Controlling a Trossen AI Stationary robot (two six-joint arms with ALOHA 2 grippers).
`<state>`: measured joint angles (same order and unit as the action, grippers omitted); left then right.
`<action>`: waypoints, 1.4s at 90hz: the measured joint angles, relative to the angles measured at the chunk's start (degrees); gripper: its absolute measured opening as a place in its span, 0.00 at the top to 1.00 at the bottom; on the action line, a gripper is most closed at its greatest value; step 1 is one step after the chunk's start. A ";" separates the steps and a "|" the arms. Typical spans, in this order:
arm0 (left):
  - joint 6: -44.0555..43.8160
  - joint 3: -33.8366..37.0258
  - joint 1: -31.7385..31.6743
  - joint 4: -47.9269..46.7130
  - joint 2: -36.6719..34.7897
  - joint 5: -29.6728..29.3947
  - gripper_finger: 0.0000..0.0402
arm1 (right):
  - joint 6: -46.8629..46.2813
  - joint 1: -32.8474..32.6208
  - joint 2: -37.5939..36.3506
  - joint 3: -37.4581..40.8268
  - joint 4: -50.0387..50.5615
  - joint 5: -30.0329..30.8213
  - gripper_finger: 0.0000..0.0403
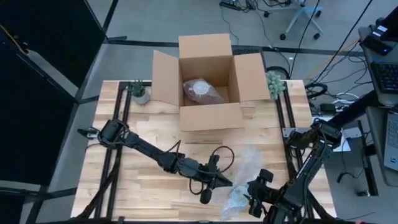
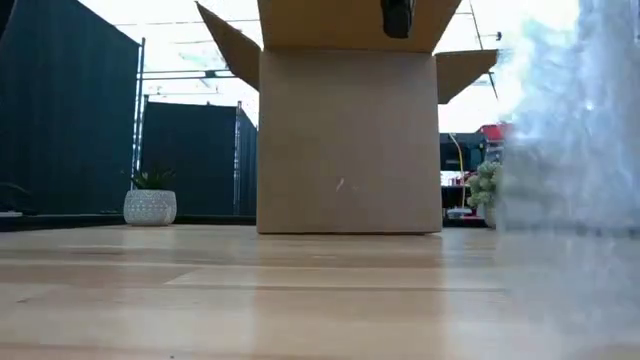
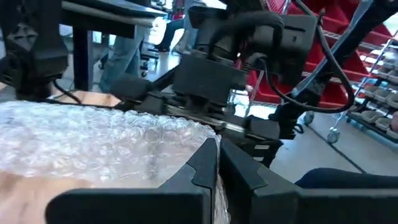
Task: Wrap mug
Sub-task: Wrap the red mug with the bubble wrap
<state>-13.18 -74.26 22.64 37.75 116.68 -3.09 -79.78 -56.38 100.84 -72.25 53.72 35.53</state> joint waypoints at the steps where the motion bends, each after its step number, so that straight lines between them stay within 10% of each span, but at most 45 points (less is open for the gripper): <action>1: -0.01 -0.01 0.07 -0.11 0.18 0.00 1.00 | 0.05 0.22 0.00 0.01 0.03 0.00 0.42; 57: 0.04 -3.21 1.02 -0.32 5.42 1.34 1.00 | 19.22 3.16 -12.55 -5.20 4.94 -5.55 0.42; 95: 0.01 -3.19 0.98 -0.05 5.42 1.36 1.00 | 59.98 4.49 -10.41 -5.20 -5.03 -3.02 0.43; 126: 0.01 -3.15 0.98 0.84 5.42 1.33 1.00 | 57.23 8.70 -4.42 -5.16 -3.72 -10.56 0.62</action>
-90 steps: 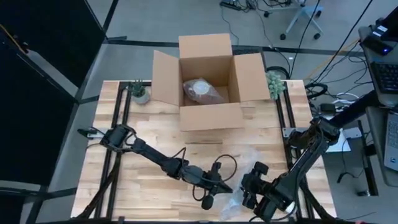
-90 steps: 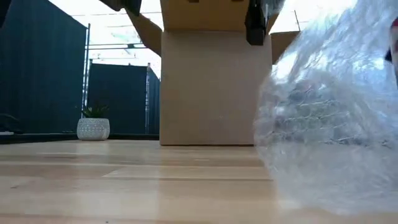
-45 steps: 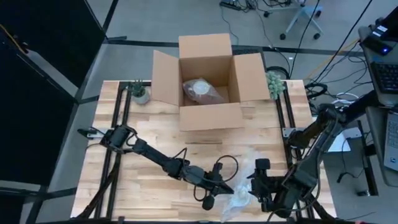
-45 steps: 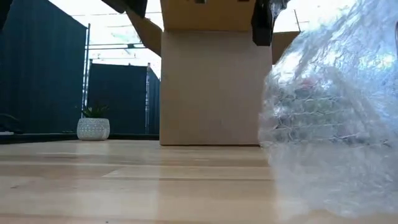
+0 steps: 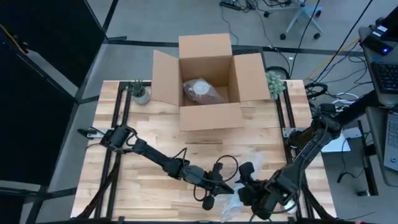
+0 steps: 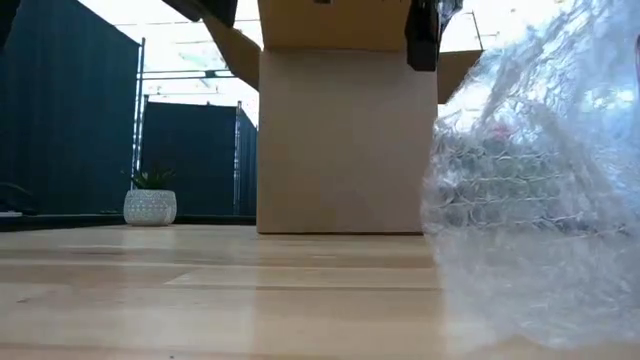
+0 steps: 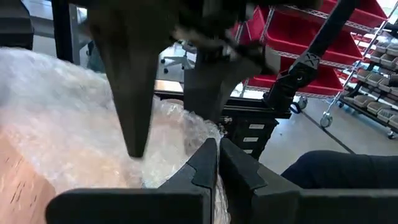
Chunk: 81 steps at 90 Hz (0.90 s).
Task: Wrap mug
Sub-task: Wrap the red mug with the bubble wrap
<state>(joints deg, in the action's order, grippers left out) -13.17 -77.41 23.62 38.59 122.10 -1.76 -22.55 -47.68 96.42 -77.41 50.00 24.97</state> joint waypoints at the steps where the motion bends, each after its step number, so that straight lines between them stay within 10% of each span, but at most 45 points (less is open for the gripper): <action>1: -0.01 0.00 0.00 -0.01 0.00 0.00 1.00 | -0.49 0.09 0.00 0.00 -0.03 -0.46 0.63; 18: 0.01 0.00 0.00 -0.17 0.00 -0.02 1.00 | -6.35 1.19 -1.90 0.00 0.22 -8.52 0.97; 81: 0.00 0.04 0.02 -1.27 -0.02 -0.02 1.00 | -12.81 -3.24 -1.48 -0.02 -0.51 -8.74 1.00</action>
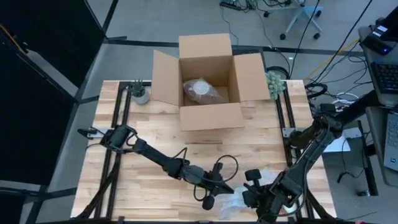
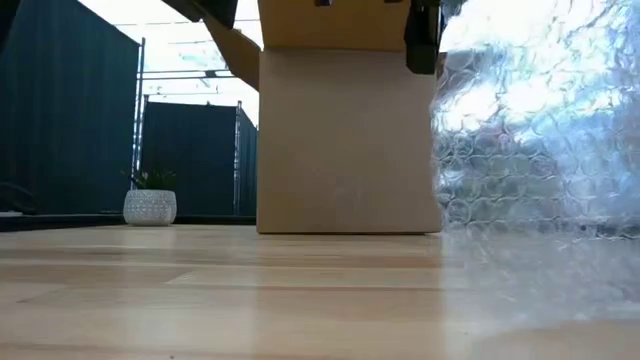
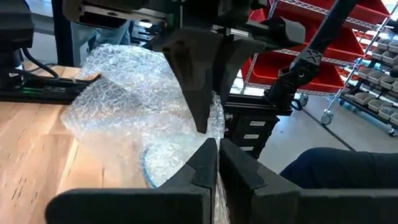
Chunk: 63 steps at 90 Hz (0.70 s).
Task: Wrap mug
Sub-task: Wrap the red mug with the bubble wrap
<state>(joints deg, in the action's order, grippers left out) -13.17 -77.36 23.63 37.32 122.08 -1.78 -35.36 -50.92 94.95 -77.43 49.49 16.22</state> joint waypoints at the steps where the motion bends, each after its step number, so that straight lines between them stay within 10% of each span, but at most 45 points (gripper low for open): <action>1: 0.00 0.00 -0.02 -0.15 0.00 0.00 1.00 | 0.06 0.03 0.02 0.00 0.00 -0.01 1.00; 63: -3.55 0.02 -3.32 -20.48 -6.75 3.21 0.65 | -1.92 -0.41 3.47 2.69 -1.99 -2.77 1.00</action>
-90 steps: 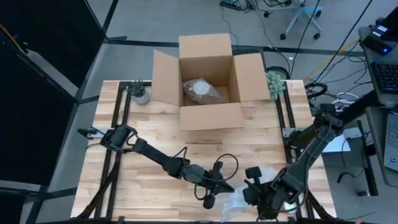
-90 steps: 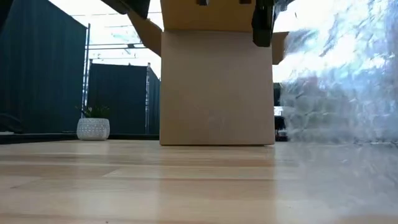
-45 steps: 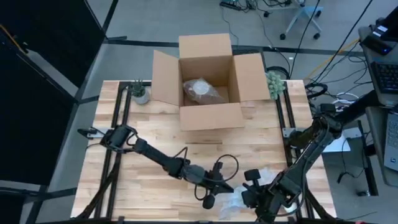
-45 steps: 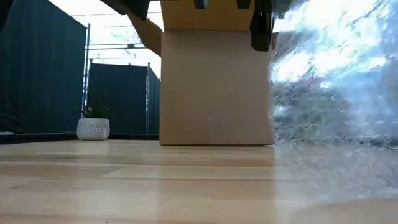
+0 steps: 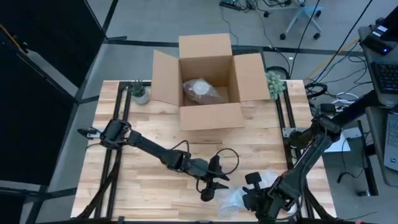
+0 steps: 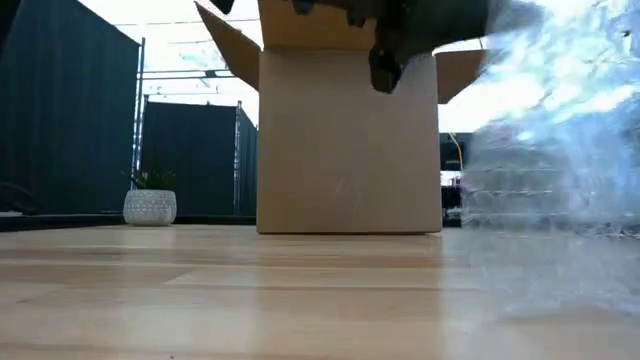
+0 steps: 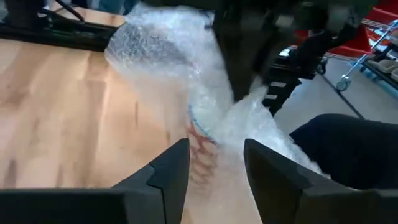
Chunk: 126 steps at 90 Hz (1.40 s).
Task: Wrap mug
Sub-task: Wrap the red mug with the bubble wrap
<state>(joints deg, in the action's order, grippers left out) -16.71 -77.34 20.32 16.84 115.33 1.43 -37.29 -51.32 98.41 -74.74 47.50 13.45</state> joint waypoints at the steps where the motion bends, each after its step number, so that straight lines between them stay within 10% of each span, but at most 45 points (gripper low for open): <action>1: -0.01 0.00 -0.07 -0.36 -0.13 0.00 0.65 | -0.01 0.01 0.19 0.08 -0.12 0.00 1.00; 43: -6.53 0.14 0.66 -20.18 -2.86 -0.71 0.65 | 2.93 2.57 7.23 0.30 -2.66 -2.64 1.00; 84: -3.47 3.61 3.09 11.49 2.72 -4.81 0.65 | 3.90 5.01 7.12 0.37 -2.79 -3.43 1.00; 126: -2.01 -13.79 2.69 4.45 13.28 1.79 0.65 | 2.22 5.94 7.12 0.43 -3.38 -1.94 1.00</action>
<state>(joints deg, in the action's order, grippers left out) -18.73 -91.13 23.00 21.29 128.61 3.22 -35.06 -45.38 105.54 -74.30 44.12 11.52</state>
